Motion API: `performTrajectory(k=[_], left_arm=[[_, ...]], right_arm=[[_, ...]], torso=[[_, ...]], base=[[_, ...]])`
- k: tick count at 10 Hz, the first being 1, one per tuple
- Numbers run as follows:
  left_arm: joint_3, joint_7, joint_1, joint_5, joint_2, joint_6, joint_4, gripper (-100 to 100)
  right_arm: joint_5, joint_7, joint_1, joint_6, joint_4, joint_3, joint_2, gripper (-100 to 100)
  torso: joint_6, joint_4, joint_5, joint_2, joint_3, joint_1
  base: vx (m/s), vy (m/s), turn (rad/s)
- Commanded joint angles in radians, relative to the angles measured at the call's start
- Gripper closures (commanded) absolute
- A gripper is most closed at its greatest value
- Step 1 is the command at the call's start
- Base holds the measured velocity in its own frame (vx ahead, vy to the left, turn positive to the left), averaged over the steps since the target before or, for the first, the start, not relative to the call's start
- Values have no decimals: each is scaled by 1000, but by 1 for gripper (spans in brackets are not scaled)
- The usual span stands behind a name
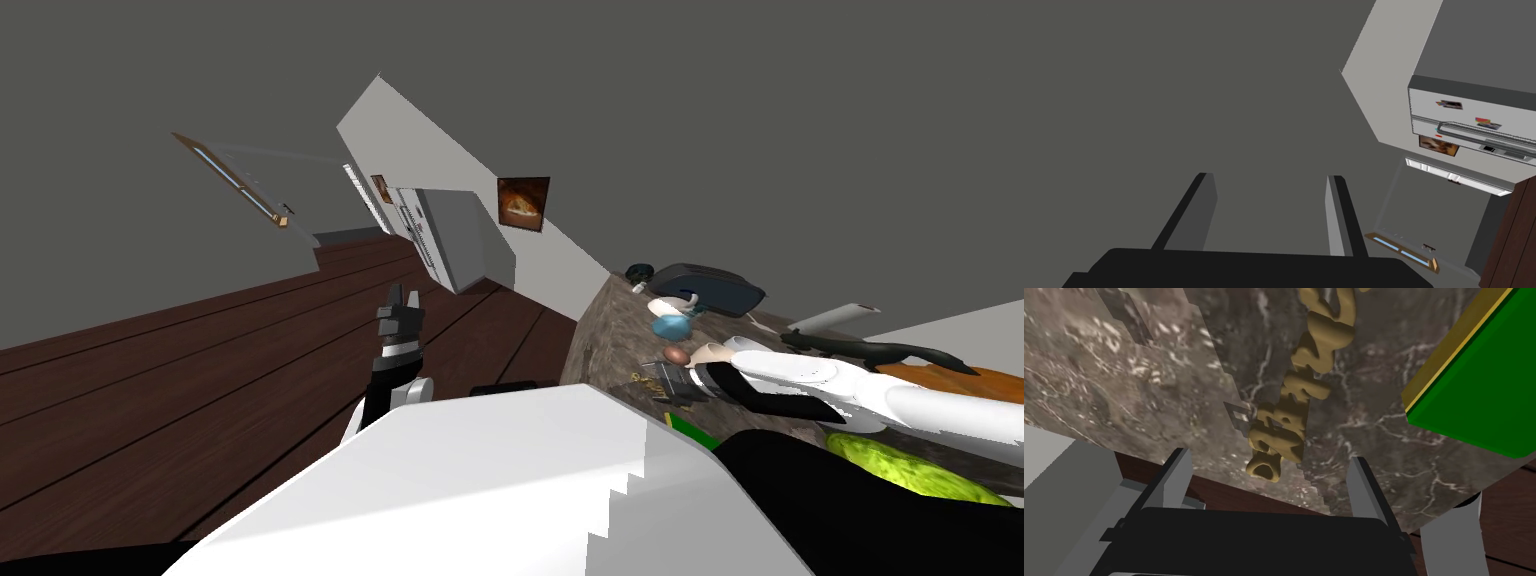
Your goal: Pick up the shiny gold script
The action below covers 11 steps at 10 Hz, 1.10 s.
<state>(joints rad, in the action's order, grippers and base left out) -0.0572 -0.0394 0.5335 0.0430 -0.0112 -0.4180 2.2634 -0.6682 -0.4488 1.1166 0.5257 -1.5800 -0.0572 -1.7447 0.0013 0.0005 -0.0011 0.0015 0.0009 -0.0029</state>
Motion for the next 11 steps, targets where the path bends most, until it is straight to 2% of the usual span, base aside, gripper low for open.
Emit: performTrajectory(k=[1,2,3,4,5,6,7,8,11], left_arm=[[0,0,0,0,0,0,0,0],[0,0,0,0,0,0,0,0],[0,0,0,0,0,0,0,0],[0,0,0,0,0,0,0,0],[0,0,0,0,0,0,0,0],[0,0,0,0,0,0,0,0],[0,0,0,0,0,0,0,0],[0,0,0,0,0,0,0,0],[0,0,0,0,0,0,0,0]], right_arm=[[0,0,0,0,0,0,0,-100],[0,0,1,1,1,0,-2,0],[10,-50,3,21,29,6,25,-100],[10,-54,3,21,29,6,25,-100],[19,-95,5,41,56,12,52,-100],[19,-108,5,41,56,12,52,-100],[29,-148,7,61,84,18,79,-100],[29,-161,7,61,84,18,79,-100],[47,-247,11,100,139,30,132,-100]], torso=[[0,0,0,0,0,0],[0,0,0,0,0,2],[0,0,1,0,0,3],[1,-1,1,-3,-2,4],[0,-1,1,-5,-3,5],[0,-2,1,-7,-4,6],[0,-2,1,-7,-4,6],[0,-2,1,-8,-4,5],[0,-1,1,-6,-3,5]], base=[[-4,-24,2],[0,0,0],[74,12,-72],[86,21,-49],[126,39,-57],[108,30,-45],[117,11,-63],[95,13,-36],[93,28,-52]])
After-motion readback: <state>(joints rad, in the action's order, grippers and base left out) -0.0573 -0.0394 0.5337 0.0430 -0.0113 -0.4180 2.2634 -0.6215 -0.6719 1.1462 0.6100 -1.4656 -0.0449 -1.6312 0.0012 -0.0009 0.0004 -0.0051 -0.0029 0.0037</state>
